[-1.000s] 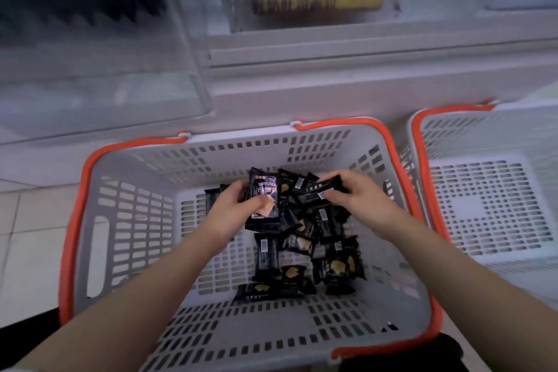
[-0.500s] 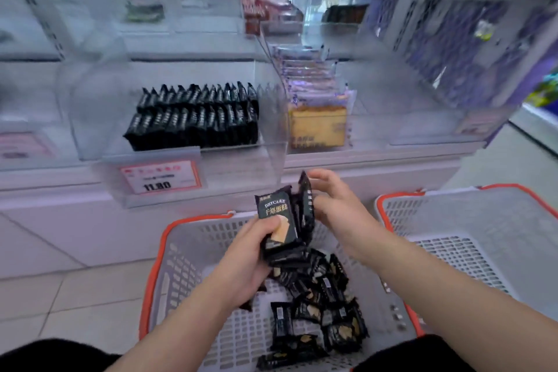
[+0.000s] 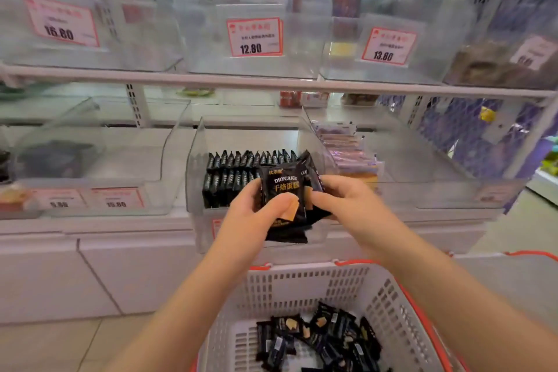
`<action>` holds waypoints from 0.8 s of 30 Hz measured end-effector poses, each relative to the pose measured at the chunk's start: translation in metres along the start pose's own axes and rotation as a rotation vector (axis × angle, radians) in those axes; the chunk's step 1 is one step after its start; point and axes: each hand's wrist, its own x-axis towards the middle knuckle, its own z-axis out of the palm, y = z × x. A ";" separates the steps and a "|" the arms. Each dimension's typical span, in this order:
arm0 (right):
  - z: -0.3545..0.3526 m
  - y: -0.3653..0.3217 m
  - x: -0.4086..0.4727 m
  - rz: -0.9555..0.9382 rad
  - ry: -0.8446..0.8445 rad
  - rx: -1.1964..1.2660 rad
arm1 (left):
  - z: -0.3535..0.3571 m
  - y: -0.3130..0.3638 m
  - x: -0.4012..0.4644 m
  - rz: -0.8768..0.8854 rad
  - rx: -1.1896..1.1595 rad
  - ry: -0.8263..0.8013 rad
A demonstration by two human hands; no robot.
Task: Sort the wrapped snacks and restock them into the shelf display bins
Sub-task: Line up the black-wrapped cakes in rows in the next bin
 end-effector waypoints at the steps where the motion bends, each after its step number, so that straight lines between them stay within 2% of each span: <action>1: -0.001 -0.006 0.010 -0.037 0.055 -0.140 | -0.006 0.006 0.007 0.023 0.041 -0.001; 5: 0.001 -0.015 0.052 -0.105 0.368 -0.699 | -0.031 0.025 0.040 0.040 0.195 0.052; 7: 0.010 -0.013 0.068 -0.082 0.385 -0.992 | -0.044 0.027 0.055 0.025 0.305 0.086; 10: 0.025 0.000 0.095 -0.021 0.283 -1.291 | -0.060 0.022 0.072 -0.014 0.478 0.097; 15: 0.037 0.028 0.135 0.032 0.210 -1.456 | -0.077 0.012 0.092 -0.033 0.762 0.053; 19: 0.043 0.045 0.159 0.032 0.155 -1.507 | -0.078 0.013 0.101 -0.048 0.869 -0.013; 22: 0.039 0.055 0.164 0.066 -0.003 -1.653 | -0.079 0.014 0.104 -0.062 0.873 -0.037; 24: 0.037 0.052 0.165 0.120 -0.109 -1.618 | -0.080 0.015 0.104 -0.083 0.881 -0.059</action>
